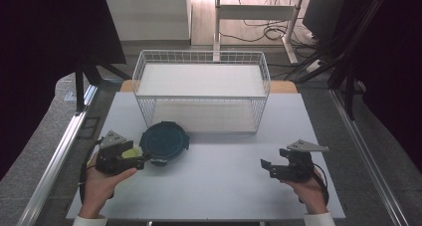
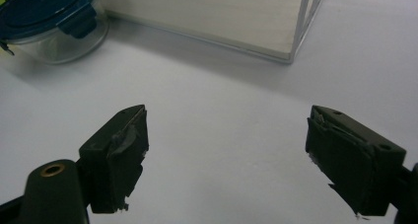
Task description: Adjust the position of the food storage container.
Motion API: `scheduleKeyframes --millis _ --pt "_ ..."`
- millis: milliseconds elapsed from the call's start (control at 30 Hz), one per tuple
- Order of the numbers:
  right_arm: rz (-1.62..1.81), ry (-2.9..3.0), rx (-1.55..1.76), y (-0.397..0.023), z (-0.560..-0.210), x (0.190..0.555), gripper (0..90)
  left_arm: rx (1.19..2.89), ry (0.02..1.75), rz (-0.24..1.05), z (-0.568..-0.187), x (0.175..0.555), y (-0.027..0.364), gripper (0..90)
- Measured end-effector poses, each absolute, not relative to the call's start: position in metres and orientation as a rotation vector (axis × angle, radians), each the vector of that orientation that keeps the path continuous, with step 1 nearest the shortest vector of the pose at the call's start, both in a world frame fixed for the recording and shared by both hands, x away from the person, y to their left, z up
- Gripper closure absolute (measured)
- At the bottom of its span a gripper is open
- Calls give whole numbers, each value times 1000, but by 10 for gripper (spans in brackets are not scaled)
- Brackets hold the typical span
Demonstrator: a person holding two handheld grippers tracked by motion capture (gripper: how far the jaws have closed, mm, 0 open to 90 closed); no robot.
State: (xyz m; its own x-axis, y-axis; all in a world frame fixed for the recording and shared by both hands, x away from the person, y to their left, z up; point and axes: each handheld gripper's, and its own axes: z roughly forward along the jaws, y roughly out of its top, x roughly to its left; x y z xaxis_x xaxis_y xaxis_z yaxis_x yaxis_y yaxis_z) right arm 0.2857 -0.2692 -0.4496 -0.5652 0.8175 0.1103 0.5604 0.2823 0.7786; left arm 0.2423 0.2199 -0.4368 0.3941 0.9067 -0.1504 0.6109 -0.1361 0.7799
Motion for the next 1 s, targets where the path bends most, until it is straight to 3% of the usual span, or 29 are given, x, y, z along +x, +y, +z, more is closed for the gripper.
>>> scheduleKeyframes --millis 533,1000 --pt "1149 2243 1254 -266 -451 286 181 1846 1315 435 -441 239 219 240" --pt "1137 2259 1233 -263 -448 290 191 1858 1297 406 -420 251 217 244"
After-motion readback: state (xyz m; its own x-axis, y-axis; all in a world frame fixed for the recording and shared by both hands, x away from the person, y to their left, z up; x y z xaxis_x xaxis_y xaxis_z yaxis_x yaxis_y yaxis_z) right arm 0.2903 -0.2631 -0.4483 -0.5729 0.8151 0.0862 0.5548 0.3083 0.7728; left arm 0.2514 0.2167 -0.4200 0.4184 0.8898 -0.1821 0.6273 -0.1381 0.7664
